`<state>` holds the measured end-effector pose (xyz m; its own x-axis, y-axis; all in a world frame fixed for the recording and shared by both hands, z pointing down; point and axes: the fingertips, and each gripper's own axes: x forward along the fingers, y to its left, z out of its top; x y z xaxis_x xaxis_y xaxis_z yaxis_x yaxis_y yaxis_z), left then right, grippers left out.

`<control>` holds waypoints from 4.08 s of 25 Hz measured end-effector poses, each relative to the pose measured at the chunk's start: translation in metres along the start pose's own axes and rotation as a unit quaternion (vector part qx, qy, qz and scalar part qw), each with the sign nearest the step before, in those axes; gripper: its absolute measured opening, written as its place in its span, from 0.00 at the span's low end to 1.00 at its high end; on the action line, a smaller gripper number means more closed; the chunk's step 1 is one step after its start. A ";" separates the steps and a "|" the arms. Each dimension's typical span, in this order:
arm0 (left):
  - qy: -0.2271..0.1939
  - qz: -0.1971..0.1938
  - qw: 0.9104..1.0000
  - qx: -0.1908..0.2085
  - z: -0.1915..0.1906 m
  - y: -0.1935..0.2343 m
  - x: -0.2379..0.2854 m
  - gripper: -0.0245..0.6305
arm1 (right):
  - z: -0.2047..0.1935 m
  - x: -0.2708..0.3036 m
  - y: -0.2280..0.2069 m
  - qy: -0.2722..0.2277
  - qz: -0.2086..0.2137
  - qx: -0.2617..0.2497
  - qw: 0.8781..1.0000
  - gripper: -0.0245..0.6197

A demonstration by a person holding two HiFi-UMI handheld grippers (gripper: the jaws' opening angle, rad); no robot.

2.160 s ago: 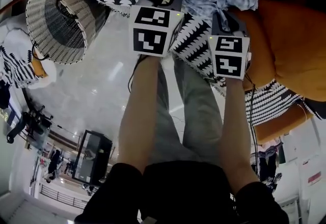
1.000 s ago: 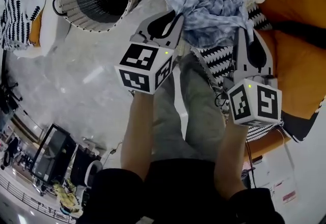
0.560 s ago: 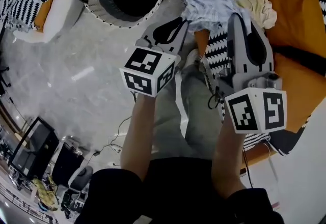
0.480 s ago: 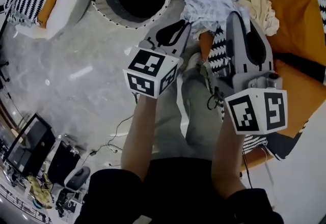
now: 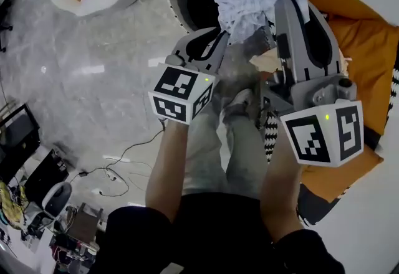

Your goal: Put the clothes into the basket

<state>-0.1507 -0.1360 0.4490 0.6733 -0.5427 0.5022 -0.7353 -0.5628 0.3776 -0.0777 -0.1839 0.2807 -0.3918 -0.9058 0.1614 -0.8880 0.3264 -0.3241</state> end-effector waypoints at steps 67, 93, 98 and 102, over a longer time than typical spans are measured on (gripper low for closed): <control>0.303 -0.046 0.950 0.056 -0.220 -0.169 0.261 0.45 | -0.281 -0.299 -0.440 0.306 -0.401 0.060 0.862 0.49; 0.321 -0.040 0.946 0.033 -0.242 -0.161 0.290 0.10 | -0.322 -0.258 -0.440 0.341 -0.298 0.118 0.884 0.21; 0.274 -0.038 0.961 0.026 -0.199 -0.150 0.265 0.10 | -0.289 -0.244 -0.396 0.279 -0.277 0.172 0.903 0.19; 0.231 -0.034 0.972 0.025 -0.156 -0.134 0.240 0.10 | -0.250 -0.220 -0.359 0.234 -0.258 0.181 0.920 0.18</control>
<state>0.0970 -0.0938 0.6406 0.6045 -0.1722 0.7778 -0.6782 -0.6234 0.3891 0.2666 -0.0345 0.5942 -0.0771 -0.6714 0.7370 -0.8797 -0.3021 -0.3672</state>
